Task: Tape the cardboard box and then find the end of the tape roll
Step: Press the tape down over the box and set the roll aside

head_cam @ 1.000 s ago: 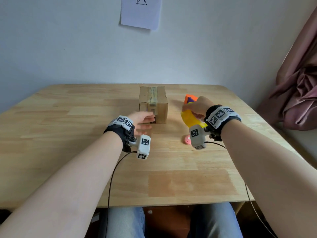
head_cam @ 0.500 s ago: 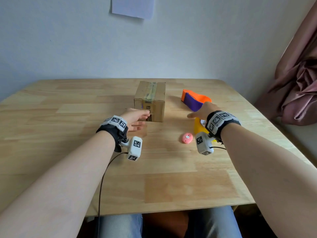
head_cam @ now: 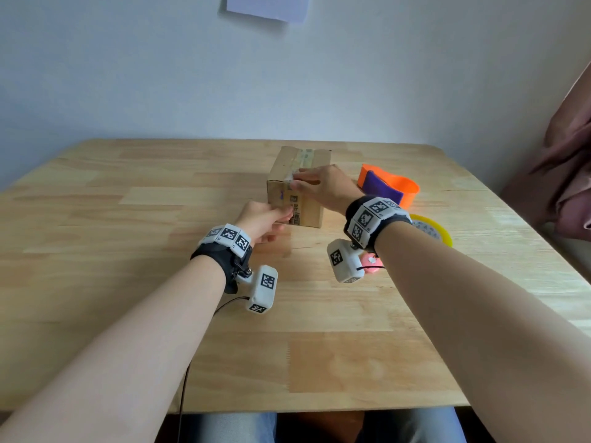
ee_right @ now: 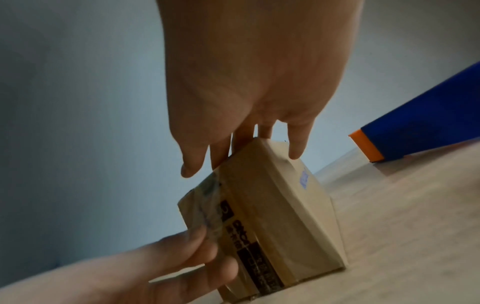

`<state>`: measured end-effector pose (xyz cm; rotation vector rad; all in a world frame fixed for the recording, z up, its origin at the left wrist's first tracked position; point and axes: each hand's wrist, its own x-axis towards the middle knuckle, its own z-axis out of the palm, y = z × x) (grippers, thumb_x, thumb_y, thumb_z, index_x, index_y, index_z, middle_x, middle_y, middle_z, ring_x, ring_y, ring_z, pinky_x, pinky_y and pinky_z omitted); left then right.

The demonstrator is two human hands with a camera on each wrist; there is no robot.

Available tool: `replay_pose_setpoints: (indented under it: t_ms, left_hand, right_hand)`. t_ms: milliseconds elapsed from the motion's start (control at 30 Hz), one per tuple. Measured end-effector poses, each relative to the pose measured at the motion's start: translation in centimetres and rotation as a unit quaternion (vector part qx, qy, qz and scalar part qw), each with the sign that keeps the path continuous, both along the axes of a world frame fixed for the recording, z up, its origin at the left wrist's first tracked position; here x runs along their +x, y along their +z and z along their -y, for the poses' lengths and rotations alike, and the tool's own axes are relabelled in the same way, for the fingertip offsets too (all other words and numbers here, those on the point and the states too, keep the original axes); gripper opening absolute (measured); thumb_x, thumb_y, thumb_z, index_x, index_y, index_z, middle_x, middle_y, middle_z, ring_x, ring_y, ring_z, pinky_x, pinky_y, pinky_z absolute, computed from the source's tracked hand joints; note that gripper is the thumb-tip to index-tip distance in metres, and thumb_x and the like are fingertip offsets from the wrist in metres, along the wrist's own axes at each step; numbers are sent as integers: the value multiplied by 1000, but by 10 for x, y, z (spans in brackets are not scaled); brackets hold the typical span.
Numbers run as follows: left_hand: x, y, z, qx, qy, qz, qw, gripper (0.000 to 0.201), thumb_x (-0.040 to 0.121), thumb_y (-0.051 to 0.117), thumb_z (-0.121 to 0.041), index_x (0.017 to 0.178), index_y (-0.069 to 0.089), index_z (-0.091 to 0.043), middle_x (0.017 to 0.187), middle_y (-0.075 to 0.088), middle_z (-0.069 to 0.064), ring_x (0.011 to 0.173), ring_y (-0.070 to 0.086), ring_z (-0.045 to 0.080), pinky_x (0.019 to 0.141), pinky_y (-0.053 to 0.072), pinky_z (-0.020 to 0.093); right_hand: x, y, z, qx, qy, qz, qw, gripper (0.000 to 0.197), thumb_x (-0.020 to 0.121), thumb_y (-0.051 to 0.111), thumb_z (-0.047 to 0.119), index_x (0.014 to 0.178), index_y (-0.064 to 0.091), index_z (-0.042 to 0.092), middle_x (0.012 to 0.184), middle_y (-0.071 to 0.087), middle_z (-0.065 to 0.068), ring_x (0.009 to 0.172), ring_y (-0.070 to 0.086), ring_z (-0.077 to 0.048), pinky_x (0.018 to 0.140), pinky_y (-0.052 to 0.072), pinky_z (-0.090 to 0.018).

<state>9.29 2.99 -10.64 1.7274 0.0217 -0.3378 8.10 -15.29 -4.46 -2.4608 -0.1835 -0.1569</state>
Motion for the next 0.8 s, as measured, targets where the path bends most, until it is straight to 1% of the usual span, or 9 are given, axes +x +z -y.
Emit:
replay_pose_setpoints:
  t_ms: [67, 167, 233, 300, 333, 400, 533, 700, 800]
  left_hand:
    - [0, -2, -1, 4, 2, 15, 1000, 29, 92, 77, -32, 111, 77, -11, 110, 81, 1, 92, 74, 18, 67, 57, 29]
    - [1, -7, 0, 4, 4, 23, 1000, 22, 94, 76, -32, 104, 78, -12, 108, 81, 3, 87, 74, 17, 66, 55, 28]
    - [3, -9, 2, -3, 1, 20, 1000, 18, 95, 75, -30, 100, 77, -13, 106, 81, 4, 85, 74, 18, 66, 55, 29]
    - [6, -11, 5, -16, 0, 15, 1000, 20, 95, 75, -29, 103, 77, -11, 103, 81, 4, 80, 73, 18, 63, 55, 28]
    - [7, -13, 6, -20, 1, 15, 1000, 23, 95, 75, -29, 107, 76, -9, 101, 81, 4, 77, 73, 17, 61, 55, 27]
    - [11, -14, 7, -17, -2, 17, 1000, 25, 96, 74, -30, 108, 76, -8, 97, 81, 3, 73, 73, 16, 56, 55, 26]
    - [15, -16, 6, -23, -17, 8, 1000, 17, 95, 74, -31, 95, 75, -14, 96, 81, 3, 74, 73, 19, 54, 58, 27]
    - [16, -19, 4, -40, -17, -1, 999, 19, 94, 76, -33, 95, 76, -14, 95, 83, 3, 74, 74, 19, 64, 62, 35]
    - [17, -19, 3, -47, -24, -4, 999, 19, 94, 76, -32, 95, 76, -13, 90, 83, 0, 72, 75, 17, 68, 64, 38]
  right_hand:
    - [6, -7, 2, 25, -24, 12, 999, 44, 94, 69, 51, 126, 76, 21, 145, 65, 5, 139, 53, -18, 117, 41, -40]
    - [15, -16, 2, 60, -58, 21, 996, 43, 87, 74, 57, 114, 81, 25, 134, 71, 9, 131, 55, -21, 110, 47, -46]
    - [20, -19, 1, 65, -71, 33, 995, 44, 83, 75, 62, 107, 83, 25, 125, 74, 8, 127, 51, -22, 104, 47, -41]
    - [21, -18, -2, 40, -78, 43, 995, 40, 80, 77, 63, 96, 80, 26, 114, 73, 8, 121, 43, -22, 92, 40, -36]
    - [21, -18, -4, 29, -81, 48, 995, 36, 79, 78, 63, 89, 76, 28, 109, 70, 9, 117, 40, -22, 87, 37, -35]
    - [21, -19, -7, 17, -90, 61, 994, 35, 76, 80, 62, 82, 68, 30, 103, 61, 14, 109, 36, -20, 82, 36, -35]
    - [21, -25, -7, -2, -90, 88, 992, 37, 76, 79, 63, 80, 66, 30, 100, 56, 17, 104, 36, -19, 77, 40, -38]
    - [21, -29, -6, -25, -85, 108, 990, 39, 76, 77, 67, 84, 65, 31, 103, 56, 19, 103, 37, -17, 71, 39, -37]
    - [22, -33, -7, -44, -82, 117, 989, 41, 76, 76, 67, 88, 63, 31, 108, 58, 16, 103, 36, -16, 71, 44, -38]
